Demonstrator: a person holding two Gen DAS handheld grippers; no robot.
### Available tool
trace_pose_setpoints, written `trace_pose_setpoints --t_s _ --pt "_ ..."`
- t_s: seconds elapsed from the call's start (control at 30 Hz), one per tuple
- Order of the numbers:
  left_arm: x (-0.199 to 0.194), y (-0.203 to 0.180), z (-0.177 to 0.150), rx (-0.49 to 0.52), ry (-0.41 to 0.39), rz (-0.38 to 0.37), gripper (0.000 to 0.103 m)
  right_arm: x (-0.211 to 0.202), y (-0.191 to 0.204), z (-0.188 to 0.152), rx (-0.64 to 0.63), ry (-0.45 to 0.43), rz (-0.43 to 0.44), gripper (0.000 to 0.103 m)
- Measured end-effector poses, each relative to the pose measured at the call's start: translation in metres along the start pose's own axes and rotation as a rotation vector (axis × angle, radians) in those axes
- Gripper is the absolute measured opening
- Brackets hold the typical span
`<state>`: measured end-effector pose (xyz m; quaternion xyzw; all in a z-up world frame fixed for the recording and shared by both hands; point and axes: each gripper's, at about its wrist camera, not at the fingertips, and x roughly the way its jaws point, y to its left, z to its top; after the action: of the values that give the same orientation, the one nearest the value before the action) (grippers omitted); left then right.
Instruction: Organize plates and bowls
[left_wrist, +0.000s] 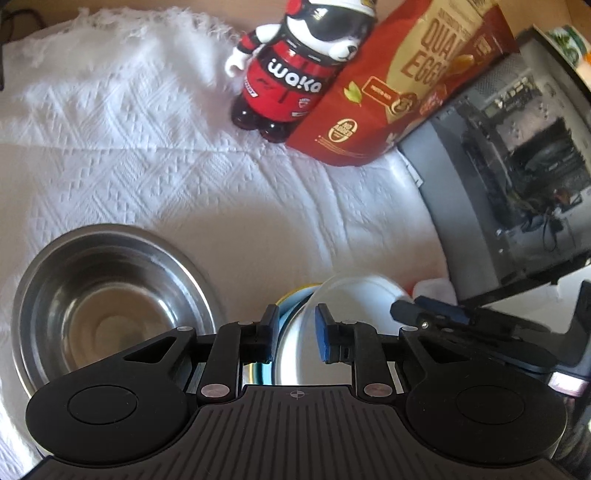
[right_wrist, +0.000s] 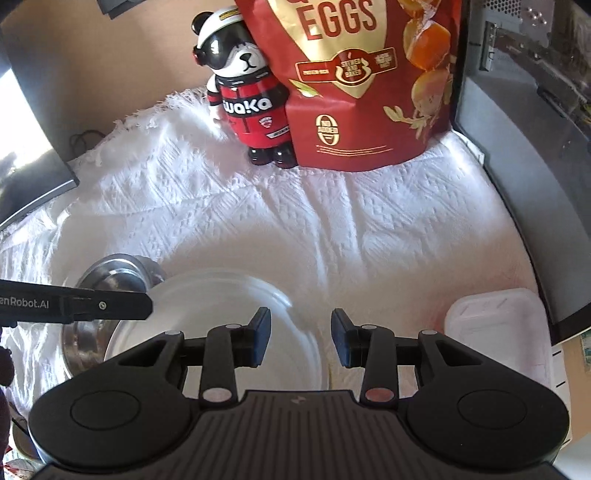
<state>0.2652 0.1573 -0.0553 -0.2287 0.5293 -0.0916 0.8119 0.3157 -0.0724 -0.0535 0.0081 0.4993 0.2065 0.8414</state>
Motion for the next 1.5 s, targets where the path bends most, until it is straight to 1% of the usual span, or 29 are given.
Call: trace_pose_setpoints --t_s 0.13,0.3,0.43,0.5,0.63,0.8,0.87,0.93,1.03,1.1,1.17,1.2,1.27,1.3,1.37,1.4,1.43,1.47,1.5 --pt "-0.010 0.003 0.000 -0.017 -0.003 -0.028 0.023 -0.001 -0.004 -0.002 0.012 0.006 -0.003 0.037" --pt "-0.015 0.001 -0.004 -0.036 0.017 -0.071 0.022 -0.005 -0.003 -0.006 0.011 0.016 0.031 0.037" --pt "-0.012 -0.008 -0.001 -0.029 0.029 -0.157 0.022 -0.011 0.002 -0.008 0.005 0.004 0.061 0.037" --pt "-0.007 -0.012 0.002 -0.021 0.028 -0.185 0.022 -0.013 0.002 -0.005 0.001 -0.005 0.064 0.037" --pt "-0.002 -0.013 0.003 -0.034 0.014 -0.159 0.022 -0.011 0.001 0.002 0.020 -0.014 0.063 0.037" --pt "-0.021 -0.016 -0.007 0.045 -0.030 -0.051 0.022 -0.010 -0.001 -0.003 0.005 -0.006 0.033 0.036" --pt "-0.024 -0.015 -0.012 0.071 -0.032 -0.020 0.022 -0.009 -0.004 -0.008 0.005 0.010 0.027 0.036" --pt "-0.025 -0.012 -0.017 0.085 -0.025 -0.009 0.022 -0.007 -0.007 -0.013 0.007 0.024 0.018 0.037" --pt "-0.028 0.006 -0.021 0.032 -0.017 -0.032 0.022 -0.004 -0.010 -0.019 0.000 0.049 -0.012 0.036" --pt "-0.037 0.021 -0.023 -0.020 -0.039 -0.052 0.022 -0.002 -0.010 -0.021 -0.021 0.066 -0.035 0.036" --pt "-0.057 0.039 -0.025 -0.077 -0.094 -0.077 0.022 -0.002 -0.008 -0.021 -0.051 0.084 -0.042 0.036" --pt "-0.068 0.050 -0.025 -0.105 -0.130 -0.077 0.022 -0.005 -0.006 -0.021 -0.065 0.087 -0.040 0.036" --pt "-0.091 0.070 -0.027 -0.150 -0.207 -0.036 0.022 -0.017 0.001 -0.014 -0.105 0.066 -0.016 0.036" --pt "-0.100 0.081 -0.028 -0.170 -0.237 0.001 0.023 -0.024 0.007 -0.009 -0.128 0.043 0.004 0.038" --pt "-0.111 0.102 -0.032 -0.223 -0.270 0.083 0.023 -0.039 0.023 0.004 -0.182 -0.005 0.051 0.050" --pt "-0.113 0.112 -0.036 -0.251 -0.270 0.116 0.023 -0.044 0.031 0.010 -0.208 -0.026 0.074 0.066" --pt "-0.113 0.121 -0.040 -0.280 -0.262 0.139 0.023 -0.046 0.042 0.016 -0.242 -0.045 0.098 0.077" --pt "-0.111 0.128 -0.045 -0.304 -0.254 0.149 0.023 -0.045 0.055 0.023 -0.282 -0.051 0.114 0.080" --pt "-0.109 0.133 -0.050 -0.325 -0.244 0.155 0.023 -0.040 0.068 0.029 -0.311 -0.034 0.121 0.080"
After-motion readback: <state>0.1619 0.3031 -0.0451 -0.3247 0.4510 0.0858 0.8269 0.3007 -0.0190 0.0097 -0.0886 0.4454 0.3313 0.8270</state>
